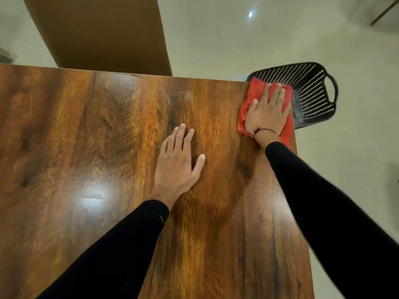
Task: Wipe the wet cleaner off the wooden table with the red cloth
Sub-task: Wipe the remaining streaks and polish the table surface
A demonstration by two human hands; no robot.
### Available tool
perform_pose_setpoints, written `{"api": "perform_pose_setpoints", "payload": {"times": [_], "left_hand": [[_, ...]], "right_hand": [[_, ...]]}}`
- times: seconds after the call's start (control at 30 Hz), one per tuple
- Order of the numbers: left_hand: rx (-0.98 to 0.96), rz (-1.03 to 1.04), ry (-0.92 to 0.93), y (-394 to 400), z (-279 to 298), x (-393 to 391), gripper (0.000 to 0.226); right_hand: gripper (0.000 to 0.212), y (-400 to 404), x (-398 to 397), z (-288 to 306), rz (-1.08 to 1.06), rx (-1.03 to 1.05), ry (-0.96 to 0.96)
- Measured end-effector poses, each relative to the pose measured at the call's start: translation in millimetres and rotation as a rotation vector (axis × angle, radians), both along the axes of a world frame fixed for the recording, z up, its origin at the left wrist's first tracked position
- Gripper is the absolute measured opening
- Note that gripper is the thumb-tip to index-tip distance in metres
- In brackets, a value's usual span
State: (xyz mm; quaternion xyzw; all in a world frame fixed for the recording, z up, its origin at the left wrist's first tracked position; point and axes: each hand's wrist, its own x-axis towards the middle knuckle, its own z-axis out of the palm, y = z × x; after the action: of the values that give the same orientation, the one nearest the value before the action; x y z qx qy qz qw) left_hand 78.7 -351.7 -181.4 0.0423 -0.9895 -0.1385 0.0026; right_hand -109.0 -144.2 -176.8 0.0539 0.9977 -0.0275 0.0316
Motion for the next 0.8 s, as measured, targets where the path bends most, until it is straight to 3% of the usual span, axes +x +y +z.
{"api": "perform_pose_setpoints", "payload": {"times": [0.07,0.13,0.37,0.47,0.6,0.7,0.8], "left_hand": [[0.021,0.012,0.017,0.5,-0.1,1.6,0.074],[0.079,0.048,0.044,0.1,0.0,2.9,0.074],[0.516,0.391,0.260,-6.7,3.0,-1.0,0.072],[0.530,0.401,0.285,-8.4,1.5,0.3,0.070],[0.388,0.364,0.227,-7.5,-2.2,2.0,0.069],[0.307,0.331,0.190,-7.7,-3.4,2.0,0.069],[0.269,0.318,0.149,-10.4,-4.0,3.7,0.071]], "right_hand": [[0.072,-34.3,8.8,0.2,-0.265,-0.050,-0.004],[0.073,-71.5,13.5,4.6,-0.330,-0.092,-0.025],[0.071,-182.0,22.4,6.3,0.560,-0.054,-0.047],[0.067,-202.5,21.8,5.9,0.881,0.004,-0.040],[0.067,-164.8,28.7,-1.9,1.233,0.066,-0.022],[0.065,-113.6,27.5,-8.6,1.202,0.048,0.000],[0.065,-68.3,15.5,-6.1,0.877,0.017,-0.021]]}}
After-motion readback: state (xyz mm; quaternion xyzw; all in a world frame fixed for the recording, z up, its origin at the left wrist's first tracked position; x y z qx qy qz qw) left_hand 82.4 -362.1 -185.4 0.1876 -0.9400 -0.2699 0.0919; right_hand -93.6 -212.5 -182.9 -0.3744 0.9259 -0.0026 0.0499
